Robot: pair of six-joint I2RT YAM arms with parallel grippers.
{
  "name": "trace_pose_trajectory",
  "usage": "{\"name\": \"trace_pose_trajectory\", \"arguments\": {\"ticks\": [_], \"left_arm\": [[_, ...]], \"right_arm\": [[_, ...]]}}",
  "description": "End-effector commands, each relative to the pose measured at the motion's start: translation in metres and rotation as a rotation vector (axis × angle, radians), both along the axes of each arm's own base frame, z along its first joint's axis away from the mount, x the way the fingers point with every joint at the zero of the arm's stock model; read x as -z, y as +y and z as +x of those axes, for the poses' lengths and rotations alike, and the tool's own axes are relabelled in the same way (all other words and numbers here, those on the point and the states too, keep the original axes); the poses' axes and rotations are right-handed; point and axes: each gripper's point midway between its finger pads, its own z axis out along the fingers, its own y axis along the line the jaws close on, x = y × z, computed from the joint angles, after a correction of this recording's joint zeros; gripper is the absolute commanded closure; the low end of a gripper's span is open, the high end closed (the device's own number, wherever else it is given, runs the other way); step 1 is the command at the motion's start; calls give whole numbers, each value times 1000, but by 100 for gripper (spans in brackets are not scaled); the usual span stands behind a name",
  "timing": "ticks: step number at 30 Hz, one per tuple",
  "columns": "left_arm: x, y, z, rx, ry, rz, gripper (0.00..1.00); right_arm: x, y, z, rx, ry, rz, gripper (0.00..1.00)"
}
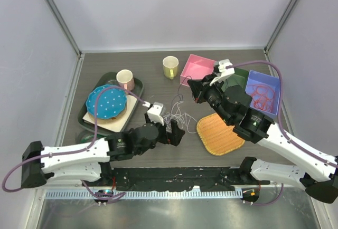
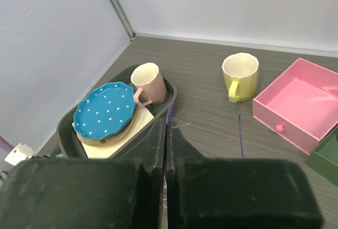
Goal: Untangle the cables
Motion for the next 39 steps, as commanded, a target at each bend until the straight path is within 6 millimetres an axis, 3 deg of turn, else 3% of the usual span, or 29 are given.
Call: {"name": "trace_pose_trajectory", "arguments": {"ticks": [1,4,9,14,17,23,25,27,28,29,32,35,36,39], "left_arm": [[-24,-16,22,-140,-61,8,0],[-24,-37,33,-170,-76,-1,0],[-30,-50,54,-259,-114,26,0],[-14,-57,78,-304,-82,53,5],[-3,-56,91,-323,-43,52,19],[17,-41,104,-389,-44,114,34],[21,-40,110,-382,-24,104,46],[26,-40,111,-363,-5,82,72],[27,-37,115,-371,-3,80,83],[34,-31,114,-378,5,98,100],[36,-15,111,-406,3,108,100],[59,16,101,-436,51,131,100],[83,31,93,-434,91,164,100],[101,61,90,-477,201,111,100]], "right_arm": [[-27,-12,5,74,-23,80,99],[-27,-11,4,68,-21,86,99],[-30,-13,2,63,-25,93,99],[-30,-15,0,63,-27,95,99],[-31,-16,-1,63,-31,98,99],[-34,-17,-2,59,-46,98,99],[-34,-17,-2,56,-47,96,99],[-34,-18,-1,64,-48,94,99],[-34,-19,0,73,-48,90,99],[-34,-24,1,98,-51,87,99],[-34,-38,7,180,-58,74,99],[-34,-58,14,281,-71,43,99],[-33,-72,18,354,-75,28,99],[-31,-101,31,499,-71,4,99]]}}
